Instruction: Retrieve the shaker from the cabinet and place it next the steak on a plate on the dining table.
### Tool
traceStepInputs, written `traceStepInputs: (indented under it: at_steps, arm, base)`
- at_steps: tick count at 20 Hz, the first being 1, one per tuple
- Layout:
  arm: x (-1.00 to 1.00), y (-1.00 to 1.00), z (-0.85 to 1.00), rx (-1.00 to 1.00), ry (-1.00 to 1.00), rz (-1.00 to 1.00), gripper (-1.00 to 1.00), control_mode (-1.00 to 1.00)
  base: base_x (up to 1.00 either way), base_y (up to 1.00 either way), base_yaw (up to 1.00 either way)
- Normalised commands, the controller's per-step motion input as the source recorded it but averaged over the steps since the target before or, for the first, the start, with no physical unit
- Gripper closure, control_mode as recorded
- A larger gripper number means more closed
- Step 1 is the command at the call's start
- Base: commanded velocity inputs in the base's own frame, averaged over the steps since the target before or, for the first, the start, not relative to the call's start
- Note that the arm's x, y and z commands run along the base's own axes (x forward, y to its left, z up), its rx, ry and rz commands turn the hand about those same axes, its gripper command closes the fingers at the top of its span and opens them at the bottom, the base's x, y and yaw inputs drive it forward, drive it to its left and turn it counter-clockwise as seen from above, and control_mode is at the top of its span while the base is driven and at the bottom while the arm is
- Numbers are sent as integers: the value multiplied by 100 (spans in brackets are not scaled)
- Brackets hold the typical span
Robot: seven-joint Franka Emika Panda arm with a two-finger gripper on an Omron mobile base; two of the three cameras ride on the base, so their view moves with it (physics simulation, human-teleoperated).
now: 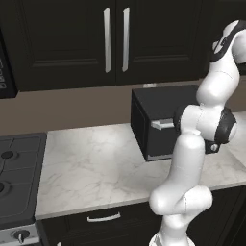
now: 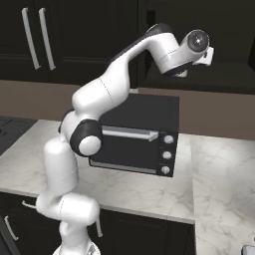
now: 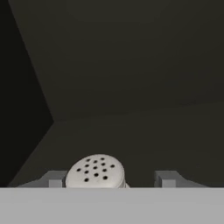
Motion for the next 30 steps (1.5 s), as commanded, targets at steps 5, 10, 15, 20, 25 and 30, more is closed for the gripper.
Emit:
traceStepInputs:
  at_steps: [5,10,15,20,25,30]
  arm:
    - [0,5,-14,-3,0,1,100,-100]
    - [-39,53,-40,-14,-18,4,100,-100]
    - [-80,84,-56,-23,-42,1,100,-100]
    - [-100,93,-34,-22,-43,0,100,-100]
    - [-100,74,3,-15,-22,0,100,-100]
    - [-100,34,6,-14,-17,0,100,-100]
  base:
    - [0,0,0]
    - [0,0,0]
    - [0,0,0]
    - [0,0,0]
    - [0,0,0]
    - [0,0,0]
